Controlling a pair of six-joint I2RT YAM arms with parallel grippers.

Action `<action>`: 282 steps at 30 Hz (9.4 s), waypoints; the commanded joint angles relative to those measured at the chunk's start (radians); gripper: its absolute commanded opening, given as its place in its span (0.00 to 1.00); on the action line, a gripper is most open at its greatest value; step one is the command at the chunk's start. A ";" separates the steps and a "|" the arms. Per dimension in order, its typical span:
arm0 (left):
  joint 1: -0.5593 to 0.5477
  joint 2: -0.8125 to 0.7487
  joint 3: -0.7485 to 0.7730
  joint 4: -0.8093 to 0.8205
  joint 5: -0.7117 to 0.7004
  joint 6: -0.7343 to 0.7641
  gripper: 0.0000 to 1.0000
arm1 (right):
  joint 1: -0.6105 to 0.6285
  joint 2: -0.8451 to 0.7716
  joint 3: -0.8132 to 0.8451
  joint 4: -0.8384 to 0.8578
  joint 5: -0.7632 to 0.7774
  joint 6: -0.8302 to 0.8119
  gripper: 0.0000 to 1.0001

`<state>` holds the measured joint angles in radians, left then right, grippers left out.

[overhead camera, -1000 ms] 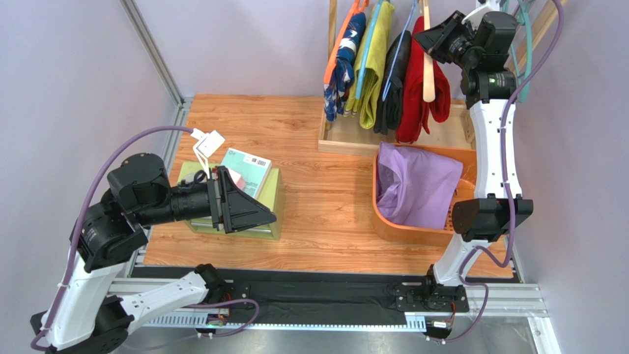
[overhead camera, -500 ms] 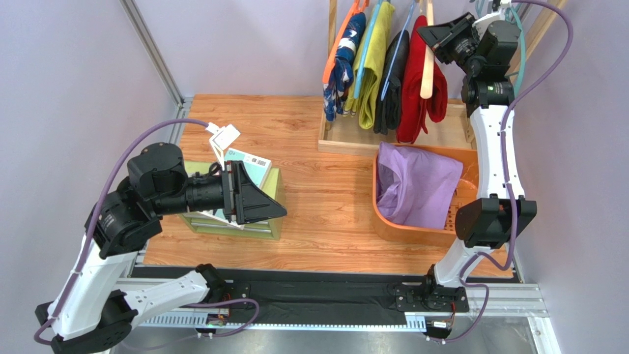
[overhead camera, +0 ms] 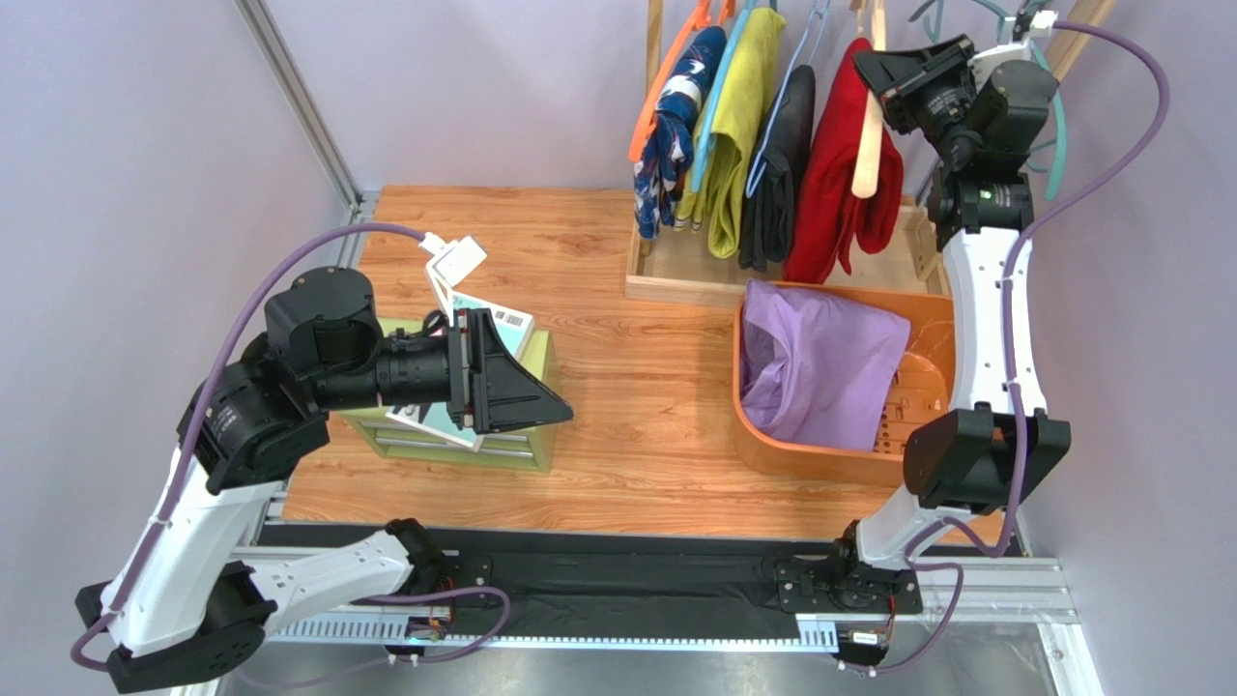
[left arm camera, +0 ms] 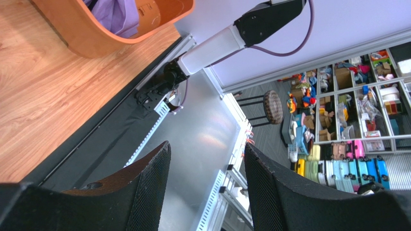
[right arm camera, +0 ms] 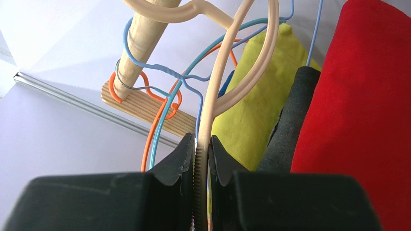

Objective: Remove the trousers from the hanger
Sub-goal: Grab a hanger with trousers on it with the right arm, then pass the hanger from the right arm to the left, then remove the trousers from the hanger

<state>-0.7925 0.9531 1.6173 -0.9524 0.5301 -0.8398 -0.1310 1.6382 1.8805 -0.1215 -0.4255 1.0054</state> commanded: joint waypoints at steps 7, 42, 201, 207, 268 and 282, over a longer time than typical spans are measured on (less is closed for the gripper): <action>-0.004 -0.001 0.018 0.035 0.045 0.002 0.63 | -0.028 -0.244 -0.029 0.148 -0.002 -0.051 0.00; -0.005 0.002 -0.057 0.142 0.116 -0.015 0.63 | -0.033 -0.501 0.114 -0.447 -0.174 -0.113 0.00; -0.197 0.139 0.046 0.474 -0.288 -0.171 0.00 | -0.012 -0.180 0.055 -0.143 0.412 -0.036 0.80; -0.175 0.121 0.009 0.488 -0.277 -0.185 0.00 | 0.004 -0.085 0.178 -0.099 0.494 0.027 0.77; -0.071 0.058 -0.014 0.546 -0.022 -0.442 0.00 | 0.629 -0.411 -0.084 -0.998 0.358 -0.470 0.98; 0.024 -0.001 -0.031 0.598 0.160 -0.619 0.00 | 1.528 -0.742 -0.434 -1.153 0.855 -0.439 0.94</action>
<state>-0.7750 0.9726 1.5333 -0.5220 0.6197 -1.3945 1.2526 0.9573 1.4651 -1.2339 0.2108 0.5823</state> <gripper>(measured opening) 0.033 0.942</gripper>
